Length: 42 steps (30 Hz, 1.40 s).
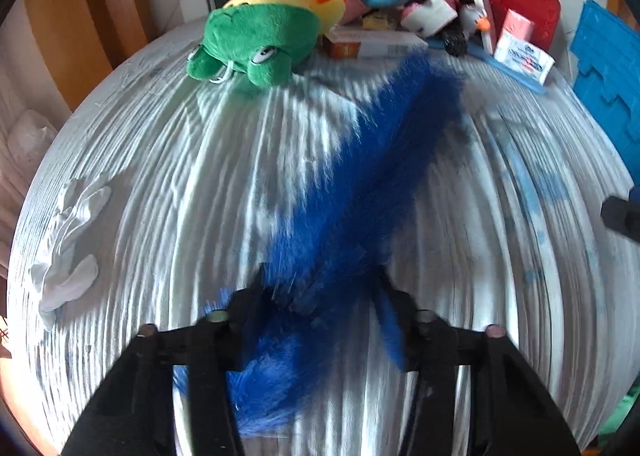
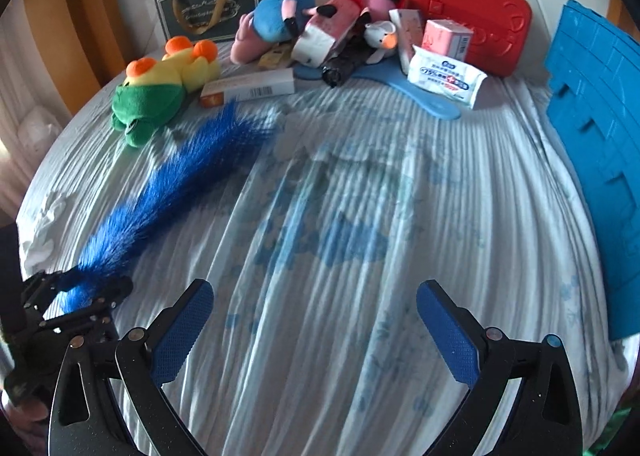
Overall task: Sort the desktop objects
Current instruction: 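Lower the left gripper onto the blue feather duster and grasp it, then grasp the white box with the right gripper while the left gripper holds the duster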
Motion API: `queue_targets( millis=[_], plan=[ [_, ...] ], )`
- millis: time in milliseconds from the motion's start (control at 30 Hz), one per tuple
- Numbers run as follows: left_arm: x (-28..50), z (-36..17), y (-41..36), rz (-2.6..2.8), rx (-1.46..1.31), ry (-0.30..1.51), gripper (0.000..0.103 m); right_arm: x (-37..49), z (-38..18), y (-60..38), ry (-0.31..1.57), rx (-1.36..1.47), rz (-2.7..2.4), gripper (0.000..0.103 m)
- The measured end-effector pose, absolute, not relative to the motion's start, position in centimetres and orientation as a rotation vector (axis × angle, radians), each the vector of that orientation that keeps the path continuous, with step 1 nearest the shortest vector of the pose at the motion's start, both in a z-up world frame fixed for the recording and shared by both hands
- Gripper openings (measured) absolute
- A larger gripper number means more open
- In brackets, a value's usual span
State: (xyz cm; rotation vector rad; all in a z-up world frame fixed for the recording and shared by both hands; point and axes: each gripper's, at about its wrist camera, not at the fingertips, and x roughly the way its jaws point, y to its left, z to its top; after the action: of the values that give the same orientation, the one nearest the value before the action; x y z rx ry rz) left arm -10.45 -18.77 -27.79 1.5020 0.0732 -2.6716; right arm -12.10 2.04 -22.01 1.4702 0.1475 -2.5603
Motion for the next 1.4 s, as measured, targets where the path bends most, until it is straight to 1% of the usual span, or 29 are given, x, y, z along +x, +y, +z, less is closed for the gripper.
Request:
queue_targets(
  millis=[33,100,167,267,367,433,467,533,600,700,733,1000,1133,1200,1233,1300,1400],
  plan=[
    [-10.6,-27.7,-18.9,-2.666,1.496,0.095,0.03,-12.4,-22.3,2.0,0.155,1.474,-2.551,0.103],
    [-10.7,-27.4,-19.2,-2.65,1.48,0.127,0.025,-12.8,-22.7,1.9,0.185,1.477,-2.539,0.103],
    [-10.2,-26.4,-19.3,-2.639,1.434,0.13,0.022,-13.3,-22.9,1.7,0.223,1.466,-2.528,0.103],
    [-9.2,-23.2,-19.6,-2.642,1.331,0.187,0.018,-14.0,-22.7,1.4,0.249,1.429,-2.497,0.102],
    [-8.7,-19.4,-20.1,-2.62,1.202,0.219,0.017,-15.1,-22.0,0.7,0.254,1.383,-2.442,0.096],
    [-9.0,-17.6,-20.5,-2.588,1.135,0.206,0.017,-16.0,-21.0,0.4,0.249,1.338,-2.41,0.092],
    [-9.3,-16.9,-20.7,-2.567,1.109,0.206,0.017,-16.6,-20.3,0.2,0.247,1.311,-2.396,0.091],
    [-9.9,-16.4,-21.1,-2.535,1.075,0.238,0.017,-17.7,-19.1,-0.1,0.246,1.251,-2.366,0.084],
    [-10.8,-16.7,-21.3,-2.508,1.063,0.276,0.017,-19.3,-18.4,-0.6,0.27,1.194,-2.329,0.082],
    [-12.8,-18.2,-21.1,-2.496,1.091,0.348,0.017,-22.3,-18.5,-1.5,0.321,1.163,-2.286,0.067],
    [-13.6,-18.9,-21.1,-2.501,1.101,0.357,0.017,-23.8,-18.7,-1.9,0.337,1.161,-2.277,0.065],
    [-20.2,-21.6,-20.8,-2.482,1.117,0.346,0.017,-34.5,-22.4,-4.9,0.403,1.145,-2.28,0.061],
    [-23.2,-22.1,-21.1,-2.468,1.116,0.337,0.017,-38.9,-23.8,-7.2,0.395,1.132,-2.225,0.054],
    [-24.2,-22.3,-21.1,-2.464,1.112,0.313,0.017,-40.5,-24.6,-8.4,0.404,1.132,-2.219,0.054],
    [-24.6,-22.2,-21.2,-2.462,1.109,0.309,0.017,-41.2,-25.1,-8.8,0.408,1.141,-2.217,0.052],
    [-25.2,-22.1,-21.4,-2.46,1.102,0.295,0.017,-42.7,-26.4,-9.1,0.393,1.185,-2.204,0.049],
    [-25.6,-22.0,-21.7,-2.456,1.1,0.277,0.017,-43.5,-26.5,-8.4,0.302,1.239,-2.179,0.049]
  ],
)
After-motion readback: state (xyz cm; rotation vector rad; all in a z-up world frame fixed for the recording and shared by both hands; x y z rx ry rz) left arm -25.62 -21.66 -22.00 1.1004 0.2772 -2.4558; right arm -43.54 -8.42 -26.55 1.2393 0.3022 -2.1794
